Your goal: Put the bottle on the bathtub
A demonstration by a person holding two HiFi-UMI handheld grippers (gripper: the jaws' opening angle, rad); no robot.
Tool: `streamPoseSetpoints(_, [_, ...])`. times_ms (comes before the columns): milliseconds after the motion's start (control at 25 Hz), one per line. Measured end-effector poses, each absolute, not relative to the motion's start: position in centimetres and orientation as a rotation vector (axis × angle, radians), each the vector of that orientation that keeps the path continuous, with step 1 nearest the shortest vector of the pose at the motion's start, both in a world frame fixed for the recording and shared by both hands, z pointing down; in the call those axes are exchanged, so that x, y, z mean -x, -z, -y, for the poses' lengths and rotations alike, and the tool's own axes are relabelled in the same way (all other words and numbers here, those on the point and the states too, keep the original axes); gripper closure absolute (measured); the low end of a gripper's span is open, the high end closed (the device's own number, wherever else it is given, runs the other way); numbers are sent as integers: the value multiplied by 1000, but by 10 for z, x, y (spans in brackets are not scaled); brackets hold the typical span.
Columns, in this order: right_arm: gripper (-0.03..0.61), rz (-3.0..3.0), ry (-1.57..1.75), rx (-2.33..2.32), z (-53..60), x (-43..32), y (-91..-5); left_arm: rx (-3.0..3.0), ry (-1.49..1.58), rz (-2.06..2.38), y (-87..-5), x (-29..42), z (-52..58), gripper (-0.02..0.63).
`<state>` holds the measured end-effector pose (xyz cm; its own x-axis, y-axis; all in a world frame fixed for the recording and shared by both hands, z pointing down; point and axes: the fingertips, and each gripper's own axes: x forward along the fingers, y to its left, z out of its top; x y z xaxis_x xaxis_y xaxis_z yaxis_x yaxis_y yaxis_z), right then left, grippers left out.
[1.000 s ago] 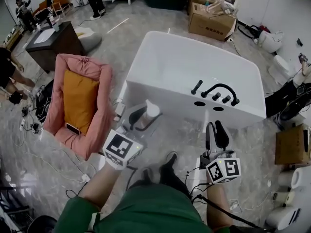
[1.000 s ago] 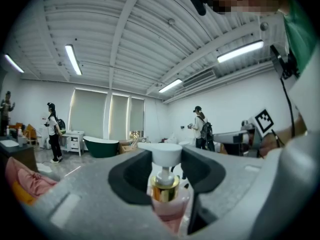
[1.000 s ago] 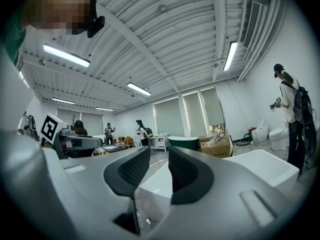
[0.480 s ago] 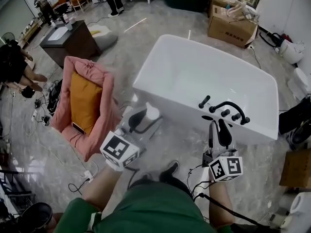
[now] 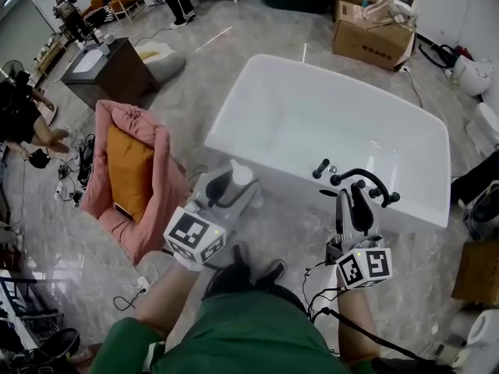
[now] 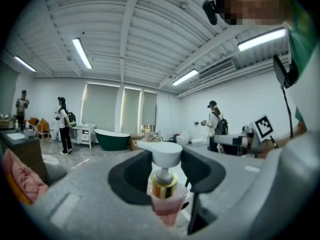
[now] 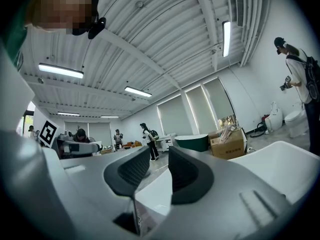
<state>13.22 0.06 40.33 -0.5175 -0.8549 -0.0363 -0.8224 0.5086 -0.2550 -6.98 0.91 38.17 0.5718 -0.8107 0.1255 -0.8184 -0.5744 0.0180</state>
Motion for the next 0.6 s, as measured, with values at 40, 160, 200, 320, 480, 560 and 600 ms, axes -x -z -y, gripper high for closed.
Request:
streamPoseSetpoints(40, [479, -2590, 311, 1459, 3, -134, -405, -2720, -170, 1407, -385, 68, -2, 436])
streamPoseSetpoints(160, [479, -2592, 304, 1492, 18, -137, -409, -2716, -199, 1392, -399, 69, 19, 436])
streamPoseSetpoints(200, [479, -2586, 303, 1509, 23, -139, -410, -2710, -205, 1388, -404, 70, 26, 436])
streamPoseSetpoints(320, [479, -2565, 310, 1566, 40, -144, -416, -2681, -212, 1388, -420, 74, 52, 437])
streamPoseSetpoints(480, [479, -2533, 327, 1627, 70, -143, -417, -2675, -226, 1373, -436, 74, 89, 436])
streamPoseSetpoints(560, [479, -2515, 337, 1652, 86, -141, -417, -2692, -247, 1350, -443, 70, 108, 436])
streamPoseSetpoints(600, [479, -2508, 340, 1664, 95, -139, -417, -2704, -257, 1335, -448, 68, 118, 436])
